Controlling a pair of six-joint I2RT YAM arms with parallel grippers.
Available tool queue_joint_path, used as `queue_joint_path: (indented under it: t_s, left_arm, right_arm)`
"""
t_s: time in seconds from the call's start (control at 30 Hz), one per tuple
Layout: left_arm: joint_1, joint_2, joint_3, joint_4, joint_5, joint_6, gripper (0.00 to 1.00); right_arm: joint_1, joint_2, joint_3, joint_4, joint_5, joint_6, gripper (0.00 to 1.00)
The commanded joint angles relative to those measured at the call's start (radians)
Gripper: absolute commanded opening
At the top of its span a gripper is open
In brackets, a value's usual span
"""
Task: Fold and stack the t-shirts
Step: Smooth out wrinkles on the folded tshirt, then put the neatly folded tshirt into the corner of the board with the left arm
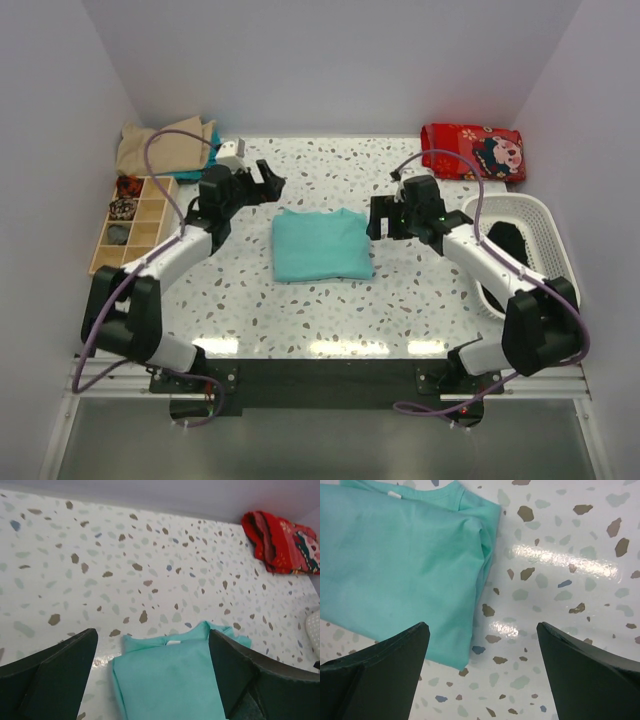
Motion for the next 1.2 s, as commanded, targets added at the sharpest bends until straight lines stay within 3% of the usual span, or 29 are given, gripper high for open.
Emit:
queue_joint_path:
  t_s: [0.0,0.1,0.23,0.5,0.97,1.17]
  left_arm:
    - [0.003,-0.148,-0.043,-0.196,-0.172,0.030,0.98]
    - [0.003,-0.198,-0.130,-0.237,-0.137,0.019,0.98]
    - [0.002,-0.289,-0.304,-0.174,-0.052,-0.047,0.97]
    - [0.000,-0.309,-0.408,-0.123,0.003,-0.065,0.98]
    - [-0.038,-0.120,-0.451,0.070,0.087,-0.122,0.98]
    - [-0.053,0.047,-0.428,0.285,0.251,-0.188,0.96]
  right_arm:
    - [-0.001,0.055,0.072,-0.004,0.090,-0.053,0.94]
    - [-0.003,0.080,0.085,0.010,0.079,-0.059,0.93]
    - [-0.004,0.131,0.113,0.007,0.079,-0.073,0.93]
    - [-0.009,0.186,0.124,0.013,0.039,-0.075,0.93]
    - [-0.014,0.172,0.089,0.020,0.036,-0.081,0.93]
    - [-0.012,0.189,0.095,0.009,0.037,-0.084,0.93]
